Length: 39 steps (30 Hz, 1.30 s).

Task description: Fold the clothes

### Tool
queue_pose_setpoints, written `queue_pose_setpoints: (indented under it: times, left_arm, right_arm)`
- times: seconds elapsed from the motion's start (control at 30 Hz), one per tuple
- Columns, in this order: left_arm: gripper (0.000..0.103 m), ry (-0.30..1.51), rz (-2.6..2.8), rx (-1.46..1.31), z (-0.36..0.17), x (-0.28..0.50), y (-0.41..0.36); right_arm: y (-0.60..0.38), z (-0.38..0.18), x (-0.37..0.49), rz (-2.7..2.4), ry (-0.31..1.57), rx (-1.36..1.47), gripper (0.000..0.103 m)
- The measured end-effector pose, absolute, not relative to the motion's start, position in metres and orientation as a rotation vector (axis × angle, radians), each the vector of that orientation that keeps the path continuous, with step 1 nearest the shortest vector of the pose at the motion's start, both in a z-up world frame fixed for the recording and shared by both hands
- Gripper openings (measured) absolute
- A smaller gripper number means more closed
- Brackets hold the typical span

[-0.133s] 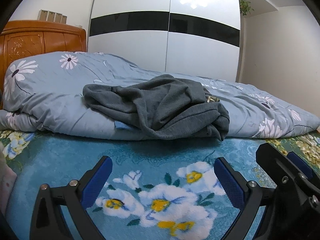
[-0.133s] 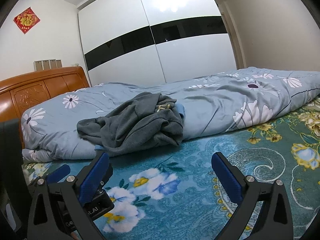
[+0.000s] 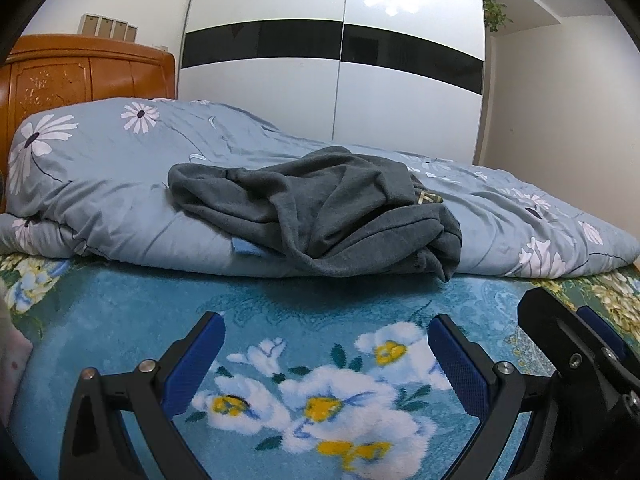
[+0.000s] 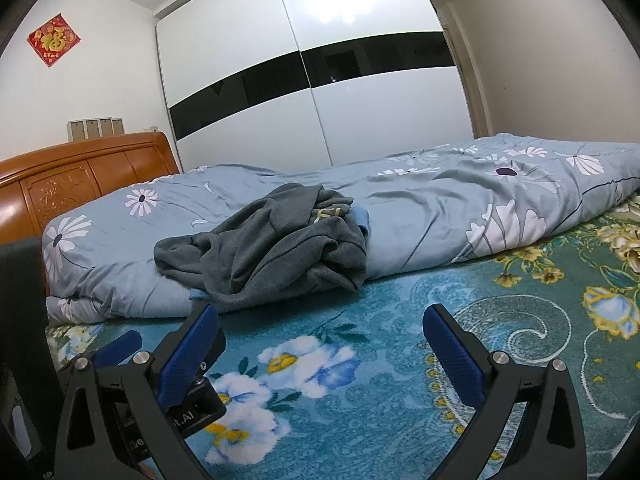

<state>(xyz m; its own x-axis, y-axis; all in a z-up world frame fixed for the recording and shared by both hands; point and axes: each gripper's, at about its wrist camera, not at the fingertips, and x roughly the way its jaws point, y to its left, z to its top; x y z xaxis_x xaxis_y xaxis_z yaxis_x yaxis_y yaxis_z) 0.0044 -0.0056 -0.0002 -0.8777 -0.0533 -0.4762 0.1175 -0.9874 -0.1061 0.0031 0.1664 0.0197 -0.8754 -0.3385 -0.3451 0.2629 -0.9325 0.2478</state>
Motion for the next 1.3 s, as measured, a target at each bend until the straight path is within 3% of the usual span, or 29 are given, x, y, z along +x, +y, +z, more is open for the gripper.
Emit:
queue_pose_setpoints:
  times: [0.3, 0.83, 1.1, 1.3]
  left_arm:
    - [0.103, 0.149, -2.98, 0.73, 0.001, 0.004, 0.005]
    - [0.103, 0.18, -2.948, 0.854, -0.004, -0.001, -0.001]
    - [0.103, 0.23, -2.87, 0.786, -0.002, 0.003, -0.025]
    - [0.103, 0.163, -2.832, 0.679, 0.007, 0.01, -0.04]
  right_arm:
    - [0.169, 0.022, 0.009, -2.782, -0.302, 0.535, 0.103]
    - [0.163, 0.021, 0.013, -2.826, -0.144, 0.527, 0.103]
    - [0.175, 0.022, 0.0, -2.751, -0.291, 0.603, 0.103]
    - [0.185, 0.025, -0.039, -2.602, -0.472, 0.705, 0.103]
